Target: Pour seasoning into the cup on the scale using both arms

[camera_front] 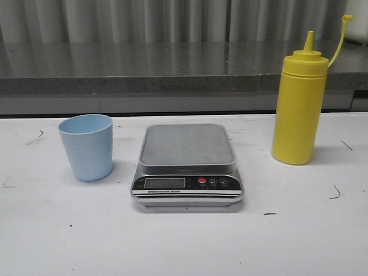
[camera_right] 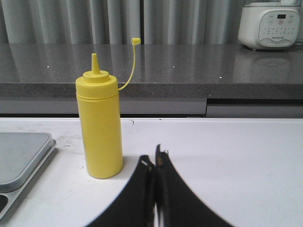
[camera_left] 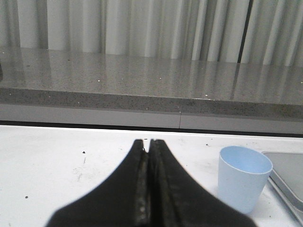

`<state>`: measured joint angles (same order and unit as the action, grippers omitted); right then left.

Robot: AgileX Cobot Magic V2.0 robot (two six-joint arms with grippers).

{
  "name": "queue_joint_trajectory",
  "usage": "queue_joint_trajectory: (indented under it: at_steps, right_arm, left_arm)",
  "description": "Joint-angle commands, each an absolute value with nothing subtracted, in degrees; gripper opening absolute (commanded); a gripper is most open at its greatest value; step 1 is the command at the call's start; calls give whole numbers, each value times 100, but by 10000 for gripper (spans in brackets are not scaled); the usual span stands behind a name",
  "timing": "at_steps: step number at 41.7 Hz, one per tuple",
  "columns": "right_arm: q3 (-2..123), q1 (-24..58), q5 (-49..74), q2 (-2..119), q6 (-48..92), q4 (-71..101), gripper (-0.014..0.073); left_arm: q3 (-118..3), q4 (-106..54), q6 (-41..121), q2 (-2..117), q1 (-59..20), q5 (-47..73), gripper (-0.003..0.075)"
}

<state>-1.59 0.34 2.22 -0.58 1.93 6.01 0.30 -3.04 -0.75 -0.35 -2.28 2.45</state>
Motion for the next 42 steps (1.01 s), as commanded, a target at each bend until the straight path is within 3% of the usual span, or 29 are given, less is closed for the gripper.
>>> queue_joint_trajectory:
  at_steps: [1, 19, 30, 42]
  right_arm:
    - [-116, 11, -296, -154, 228, 575, -67]
    - [55, 19, -469, -154, 228, 568, -67]
    - [1610, 19, 1033, 104, 228, 298, -67]
    - [3319, 19, 2858, 1477, 228, 298, -67]
  left_arm:
    - [160, -285, -82, -122, -261, -389, -20]
    - [-91, -386, -82, -122, -261, -745, -20]
    - [-1843, -386, -82, 260, -261, 604, -20]
    - [-3501, -236, -82, 1799, -261, 2486, -20]
